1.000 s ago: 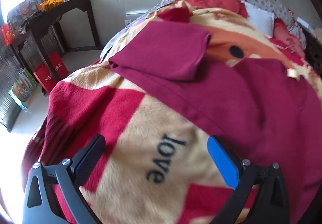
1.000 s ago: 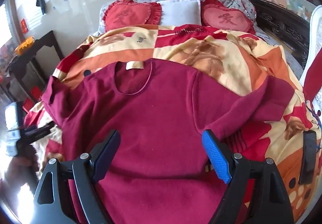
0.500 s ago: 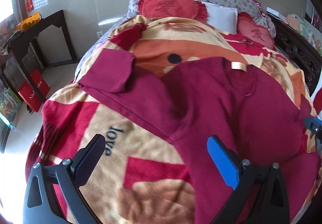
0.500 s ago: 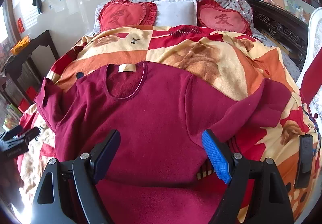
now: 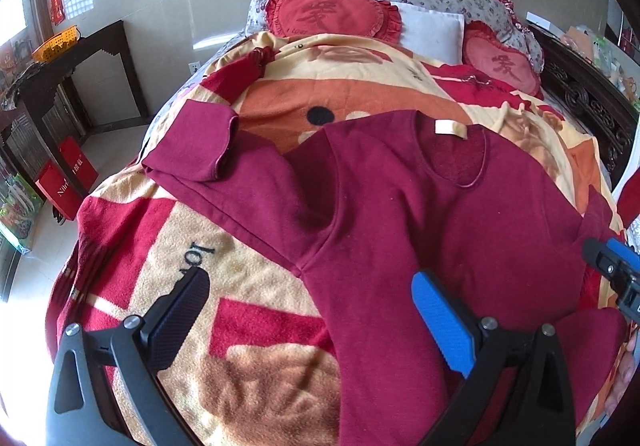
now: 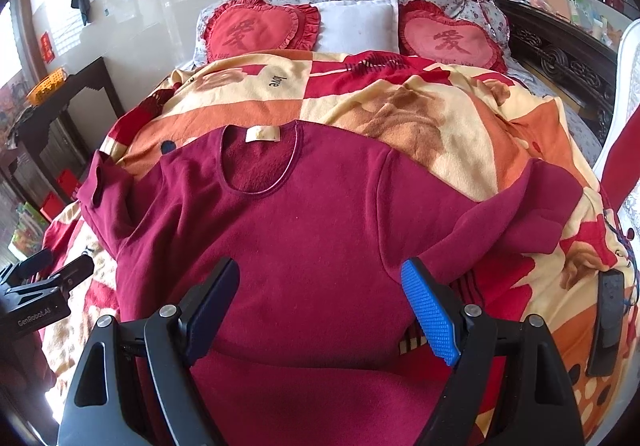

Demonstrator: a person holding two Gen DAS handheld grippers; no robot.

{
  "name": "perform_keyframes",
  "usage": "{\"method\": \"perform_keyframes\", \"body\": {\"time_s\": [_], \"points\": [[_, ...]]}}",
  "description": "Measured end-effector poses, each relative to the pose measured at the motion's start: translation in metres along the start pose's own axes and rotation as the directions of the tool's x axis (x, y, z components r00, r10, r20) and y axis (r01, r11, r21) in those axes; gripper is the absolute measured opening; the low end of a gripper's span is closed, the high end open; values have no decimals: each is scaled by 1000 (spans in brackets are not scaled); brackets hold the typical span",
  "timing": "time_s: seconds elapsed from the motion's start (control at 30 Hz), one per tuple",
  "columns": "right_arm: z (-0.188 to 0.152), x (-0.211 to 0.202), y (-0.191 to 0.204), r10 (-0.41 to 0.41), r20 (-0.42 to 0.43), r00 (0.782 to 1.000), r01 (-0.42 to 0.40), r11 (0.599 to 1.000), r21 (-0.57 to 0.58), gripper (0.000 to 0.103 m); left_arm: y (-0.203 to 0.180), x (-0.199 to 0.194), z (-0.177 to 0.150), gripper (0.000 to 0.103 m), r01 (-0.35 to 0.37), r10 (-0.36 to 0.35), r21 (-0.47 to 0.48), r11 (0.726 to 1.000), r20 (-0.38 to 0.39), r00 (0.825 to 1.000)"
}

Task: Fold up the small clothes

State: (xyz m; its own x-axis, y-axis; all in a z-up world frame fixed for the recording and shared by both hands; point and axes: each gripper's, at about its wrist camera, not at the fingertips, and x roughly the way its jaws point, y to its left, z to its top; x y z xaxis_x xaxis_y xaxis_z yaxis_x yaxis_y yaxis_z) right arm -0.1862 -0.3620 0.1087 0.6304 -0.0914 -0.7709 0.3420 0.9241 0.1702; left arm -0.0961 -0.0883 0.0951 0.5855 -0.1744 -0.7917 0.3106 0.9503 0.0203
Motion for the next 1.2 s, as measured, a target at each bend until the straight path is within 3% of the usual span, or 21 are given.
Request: {"method": "perform_keyframes", "body": {"time_s": [0.67, 1.2], "points": [[-7, 0, -2, 11, -12, 1000, -11, 1000, 15, 67, -28, -3, -1, 103, 16, -16, -11, 1000, -6, 1000], [-2, 14, 16, 25, -28, 999, -25, 1000, -8, 67, -22, 11, -2, 103, 8, -9, -25, 1000, -34, 999]]}}
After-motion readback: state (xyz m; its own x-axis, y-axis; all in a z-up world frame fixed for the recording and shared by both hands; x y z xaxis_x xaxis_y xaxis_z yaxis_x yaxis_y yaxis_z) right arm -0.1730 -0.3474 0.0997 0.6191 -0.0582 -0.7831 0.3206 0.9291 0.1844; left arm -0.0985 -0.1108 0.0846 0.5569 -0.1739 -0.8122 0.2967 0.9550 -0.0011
